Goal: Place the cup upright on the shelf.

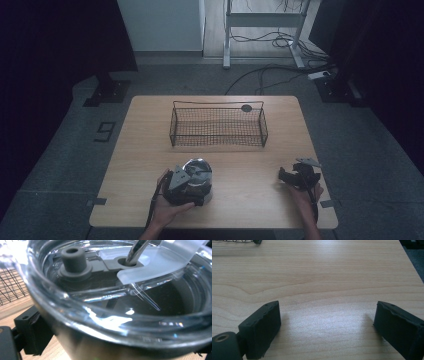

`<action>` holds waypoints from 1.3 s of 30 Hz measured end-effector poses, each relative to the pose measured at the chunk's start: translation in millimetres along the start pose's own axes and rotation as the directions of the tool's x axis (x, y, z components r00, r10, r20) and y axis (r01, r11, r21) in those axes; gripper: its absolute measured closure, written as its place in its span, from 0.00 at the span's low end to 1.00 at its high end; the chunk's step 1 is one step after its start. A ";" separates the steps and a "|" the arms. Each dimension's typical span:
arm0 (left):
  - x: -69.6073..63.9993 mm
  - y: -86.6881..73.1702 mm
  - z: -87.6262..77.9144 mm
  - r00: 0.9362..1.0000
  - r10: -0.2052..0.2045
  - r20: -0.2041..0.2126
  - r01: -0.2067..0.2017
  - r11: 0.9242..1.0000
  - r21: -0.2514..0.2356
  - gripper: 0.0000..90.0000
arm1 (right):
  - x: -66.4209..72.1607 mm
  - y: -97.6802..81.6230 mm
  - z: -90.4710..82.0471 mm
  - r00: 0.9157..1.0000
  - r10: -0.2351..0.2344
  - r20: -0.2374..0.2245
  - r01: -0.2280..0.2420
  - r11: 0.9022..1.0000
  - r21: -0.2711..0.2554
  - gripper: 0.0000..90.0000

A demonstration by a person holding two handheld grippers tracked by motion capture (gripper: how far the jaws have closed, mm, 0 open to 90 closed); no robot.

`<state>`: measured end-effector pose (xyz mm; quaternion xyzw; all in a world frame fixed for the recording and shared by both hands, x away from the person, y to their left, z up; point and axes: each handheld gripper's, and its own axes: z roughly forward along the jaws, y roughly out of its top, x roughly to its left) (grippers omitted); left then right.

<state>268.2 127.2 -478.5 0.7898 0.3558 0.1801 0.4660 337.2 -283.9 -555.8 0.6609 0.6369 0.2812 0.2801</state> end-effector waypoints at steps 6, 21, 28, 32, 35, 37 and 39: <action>0.4 0.7 -1.0 1.000 0.014 0.002 -0.014 1.000 0.001 0.04 | -0.2 -0.1 -0.2 1.000 0.001 0.002 -0.001 1.000 -0.002 0.09; 10.8 10.3 -14.9 1.000 -0.029 -0.012 0.029 0.999 -0.032 0.04 | -0.3 0.0 -0.1 1.000 0.001 0.002 -0.001 1.000 -0.002 0.09; 20.1 23.8 -23.2 0.997 -0.074 0.014 0.075 0.996 -0.041 0.04 | -0.4 -0.4 -0.5 1.000 0.002 0.004 -0.002 1.000 -0.005 0.10; 24.7 32.5 -24.8 0.998 -0.068 -0.013 0.068 0.997 -0.044 0.04 | -0.5 -0.4 -0.5 1.000 0.002 0.005 -0.002 1.000 -0.005 0.10; 28.1 38.2 -26.6 0.997 -0.076 -0.015 0.076 0.996 -0.049 0.04 | -0.5 -0.4 -0.8 1.000 0.003 0.007 -0.003 1.000 -0.003 0.10; 29.6 42.1 -27.8 0.997 -0.079 -0.023 0.078 0.996 -0.050 0.04 | -0.5 -0.4 -0.8 1.000 0.004 0.007 -0.004 1.000 -0.003 0.10; 31.2 46.5 -28.2 0.996 -0.081 -0.031 0.080 0.996 -0.049 0.04 | -0.6 -0.4 -0.8 1.000 0.004 0.007 -0.004 1.000 -0.003 0.10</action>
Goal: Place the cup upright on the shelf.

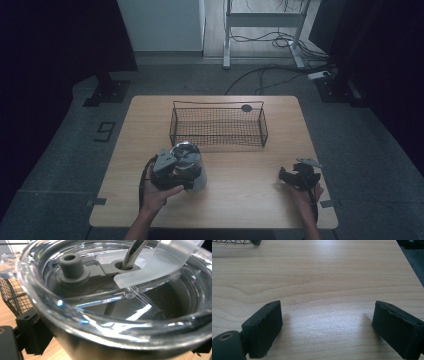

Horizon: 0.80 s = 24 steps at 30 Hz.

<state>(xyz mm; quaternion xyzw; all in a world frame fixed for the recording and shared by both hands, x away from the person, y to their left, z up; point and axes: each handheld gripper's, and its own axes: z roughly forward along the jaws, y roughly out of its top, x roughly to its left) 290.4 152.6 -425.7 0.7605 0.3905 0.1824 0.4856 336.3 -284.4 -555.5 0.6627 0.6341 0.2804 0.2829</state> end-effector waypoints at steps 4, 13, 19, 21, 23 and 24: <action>2.9 9.4 1.2 1.000 0.002 -0.012 -0.002 1.000 -0.010 0.04 | -0.1 -0.1 -0.1 1.000 0.000 0.001 0.000 1.000 0.000 0.10; 7.6 27.0 3.0 0.999 0.029 -0.030 -0.031 0.999 -0.042 0.04 | 0.0 -0.1 -0.1 1.000 0.001 0.002 -0.001 1.000 -0.001 0.10; 12.1 43.3 6.4 0.999 0.023 -0.024 -0.024 0.998 -0.052 0.04 | -0.1 -0.1 -0.3 1.000 0.004 0.002 -0.004 1.000 -0.002 0.11; 12.7 45.5 6.4 0.999 0.024 -0.028 -0.026 0.998 -0.054 0.04 | -0.1 -0.1 -0.3 1.000 0.004 0.003 -0.004 1.000 -0.002 0.11; 14.6 49.5 6.7 0.999 0.025 -0.037 -0.027 0.998 -0.059 0.04 | -0.2 -0.1 -0.3 1.000 0.003 0.002 -0.003 1.000 -0.003 0.11; 15.8 51.6 6.9 0.999 0.023 -0.038 -0.026 0.998 -0.060 0.04 | -0.2 -0.1 -0.2 1.000 0.003 0.003 -0.003 1.000 -0.004 0.11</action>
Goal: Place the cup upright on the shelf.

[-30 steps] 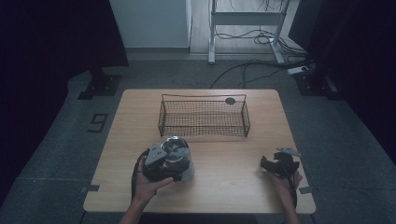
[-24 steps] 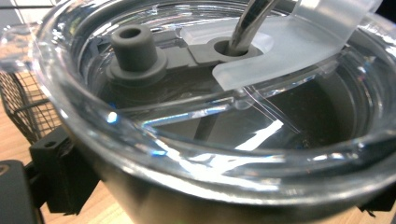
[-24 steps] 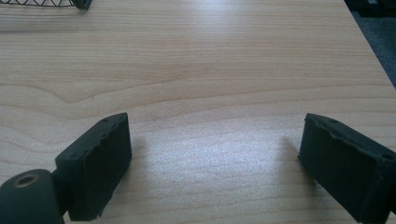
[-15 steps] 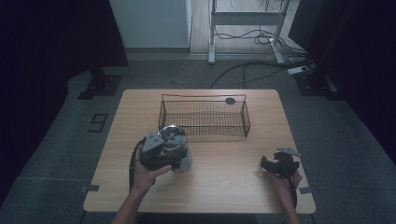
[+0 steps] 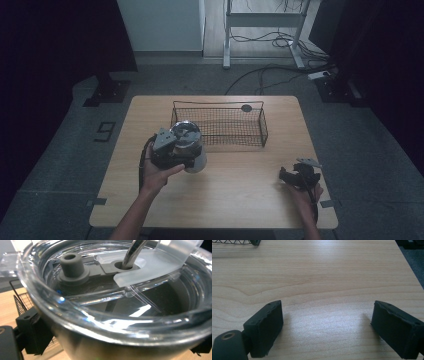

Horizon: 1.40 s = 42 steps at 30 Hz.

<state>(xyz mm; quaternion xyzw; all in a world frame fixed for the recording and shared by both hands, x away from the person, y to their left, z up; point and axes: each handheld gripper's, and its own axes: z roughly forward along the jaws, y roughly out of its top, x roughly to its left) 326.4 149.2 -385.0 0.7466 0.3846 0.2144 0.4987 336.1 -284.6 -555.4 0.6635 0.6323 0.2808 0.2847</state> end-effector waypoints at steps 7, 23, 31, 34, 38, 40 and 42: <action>11.7 11.9 4.7 1.000 -0.017 0.001 0.017 1.000 -0.015 0.04 | 0.2 -0.1 0.0 1.000 0.000 0.000 0.000 1.000 -0.001 0.12; 29.0 22.6 14.9 0.998 -0.046 -0.038 0.046 0.999 0.002 0.04 | 0.1 -0.1 -0.2 1.000 0.000 0.000 0.000 1.000 -0.001 0.12; 31.5 34.1 18.5 0.998 -0.048 -0.027 0.048 0.999 0.009 0.04 | 0.1 -0.2 0.0 1.000 0.000 -0.001 0.000 1.000 -0.004 0.13; 31.5 38.9 20.3 0.999 -0.041 -0.034 0.041 0.999 0.009 0.04 | 0.0 -0.2 0.0 1.000 0.000 -0.001 0.000 1.000 -0.004 0.13; 32.9 44.4 22.6 0.998 -0.044 -0.038 0.045 0.999 0.009 0.04 | -0.1 -0.2 0.1 1.000 -0.002 -0.002 0.002 1.000 -0.005 0.13; 33.7 46.6 23.8 0.998 -0.047 -0.042 0.047 0.999 0.009 0.04 | 0.0 -0.2 0.0 1.000 0.000 -0.001 0.000 1.000 -0.004 0.13; 34.5 48.5 25.2 0.998 -0.048 -0.048 0.048 0.999 0.008 0.04 | 0.0 -0.2 0.0 1.000 0.000 -0.002 0.000 1.000 -0.005 0.13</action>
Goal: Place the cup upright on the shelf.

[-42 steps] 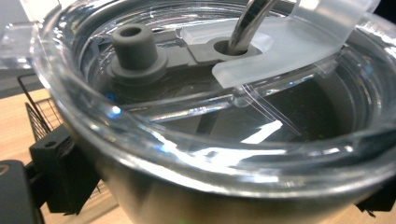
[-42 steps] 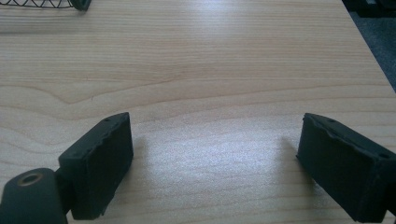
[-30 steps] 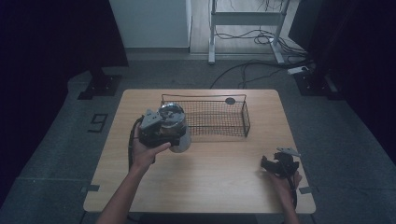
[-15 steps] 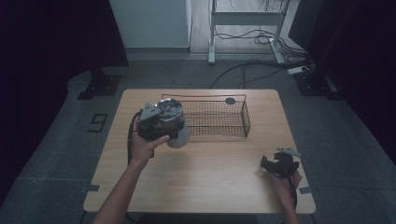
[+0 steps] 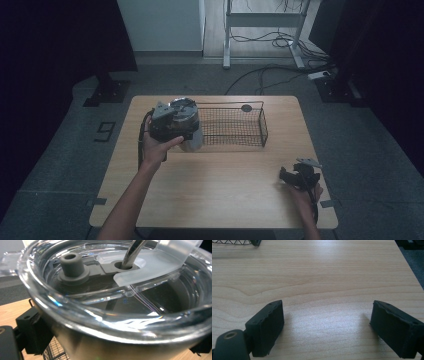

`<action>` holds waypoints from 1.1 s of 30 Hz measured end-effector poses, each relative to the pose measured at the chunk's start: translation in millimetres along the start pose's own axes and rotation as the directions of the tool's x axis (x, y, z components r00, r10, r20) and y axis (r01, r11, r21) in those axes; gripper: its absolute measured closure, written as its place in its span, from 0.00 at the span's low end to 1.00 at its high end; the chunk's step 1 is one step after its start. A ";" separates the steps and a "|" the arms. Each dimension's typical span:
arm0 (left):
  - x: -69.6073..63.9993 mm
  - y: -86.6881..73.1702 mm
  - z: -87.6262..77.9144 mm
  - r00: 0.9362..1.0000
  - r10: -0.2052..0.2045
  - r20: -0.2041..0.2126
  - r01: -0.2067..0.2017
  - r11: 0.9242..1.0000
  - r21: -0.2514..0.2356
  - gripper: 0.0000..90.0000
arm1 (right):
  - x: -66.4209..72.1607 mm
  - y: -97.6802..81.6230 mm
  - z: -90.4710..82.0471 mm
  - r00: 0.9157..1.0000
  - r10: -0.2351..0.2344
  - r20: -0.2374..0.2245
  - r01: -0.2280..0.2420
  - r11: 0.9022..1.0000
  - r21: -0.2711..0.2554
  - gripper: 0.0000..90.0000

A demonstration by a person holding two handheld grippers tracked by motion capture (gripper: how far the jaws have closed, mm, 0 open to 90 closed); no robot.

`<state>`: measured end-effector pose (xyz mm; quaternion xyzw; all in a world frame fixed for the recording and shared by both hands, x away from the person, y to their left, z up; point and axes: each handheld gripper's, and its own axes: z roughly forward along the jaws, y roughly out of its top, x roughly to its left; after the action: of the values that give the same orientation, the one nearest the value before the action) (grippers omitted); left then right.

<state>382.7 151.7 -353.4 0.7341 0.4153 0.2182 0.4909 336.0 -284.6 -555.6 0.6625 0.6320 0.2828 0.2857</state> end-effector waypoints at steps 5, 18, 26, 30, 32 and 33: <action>2.5 4.0 3.9 1.000 -0.008 -0.010 0.008 1.000 0.000 0.04 | 0.0 0.0 0.0 1.000 0.000 0.000 0.000 1.000 0.000 0.13; 11.8 16.2 11.3 0.999 -0.027 -0.041 0.027 1.000 0.001 0.04 | 0.0 0.0 0.0 1.000 0.000 0.000 0.000 1.000 0.000 0.13; 15.6 21.9 20.0 0.998 -0.021 -0.057 0.022 1.000 0.006 0.04 | -0.1 -0.1 0.1 1.000 0.000 0.001 0.000 1.000 -0.002 0.13; 18.2 24.0 24.9 0.998 -0.025 -0.061 0.025 1.000 0.002 0.04 | -0.1 -0.1 0.1 1.000 0.000 0.001 0.000 1.000 -0.003 0.13; 19.9 24.5 28.1 0.998 -0.027 -0.060 0.027 1.000 0.004 0.04 | -0.1 -0.1 0.0 1.000 0.001 0.001 -0.001 1.000 -0.004 0.13; 20.8 24.7 29.9 0.998 -0.027 -0.061 0.028 1.000 0.008 0.04 | -0.1 -0.1 0.0 1.000 0.001 0.001 -0.001 1.000 -0.003 0.13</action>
<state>425.9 148.4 -345.6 0.7236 0.4410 0.2320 0.4776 335.9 -284.7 -555.7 0.6625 0.6311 0.2836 0.2872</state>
